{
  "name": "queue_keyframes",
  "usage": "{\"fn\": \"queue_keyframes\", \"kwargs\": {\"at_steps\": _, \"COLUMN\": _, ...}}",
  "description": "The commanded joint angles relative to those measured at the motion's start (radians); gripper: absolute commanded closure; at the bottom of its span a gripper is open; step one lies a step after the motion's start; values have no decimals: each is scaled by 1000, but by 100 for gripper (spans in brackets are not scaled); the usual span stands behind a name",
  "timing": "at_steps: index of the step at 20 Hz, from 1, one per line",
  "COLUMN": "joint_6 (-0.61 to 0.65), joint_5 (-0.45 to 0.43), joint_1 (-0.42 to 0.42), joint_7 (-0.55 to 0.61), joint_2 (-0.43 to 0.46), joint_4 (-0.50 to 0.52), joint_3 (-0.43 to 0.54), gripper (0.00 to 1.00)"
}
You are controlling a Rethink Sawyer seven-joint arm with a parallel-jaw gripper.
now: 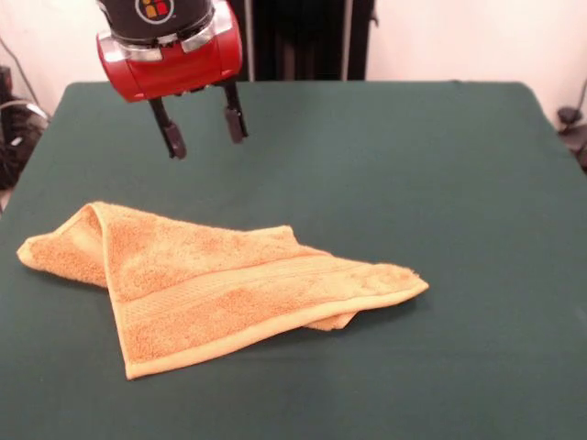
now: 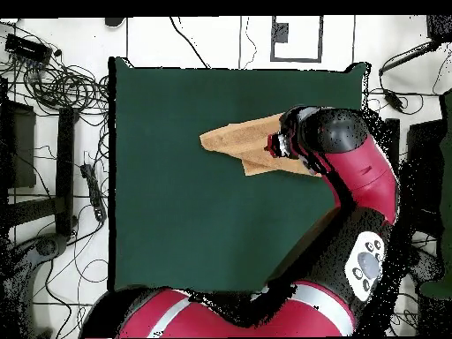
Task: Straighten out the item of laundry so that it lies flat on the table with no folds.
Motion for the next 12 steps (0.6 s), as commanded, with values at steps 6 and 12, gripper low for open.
{"fn": "queue_keyframes", "kwargs": {"at_steps": 6, "joint_6": 212, "joint_5": -494, "joint_1": -51, "joint_7": -445, "joint_2": 3, "joint_4": -242, "joint_3": 76, "gripper": 0}}
{"fn": "queue_keyframes", "kwargs": {"at_steps": 12, "joint_6": 179, "joint_5": -555, "joint_1": -89, "joint_7": -458, "joint_2": -33, "joint_4": -220, "joint_3": 154, "gripper": 0}}
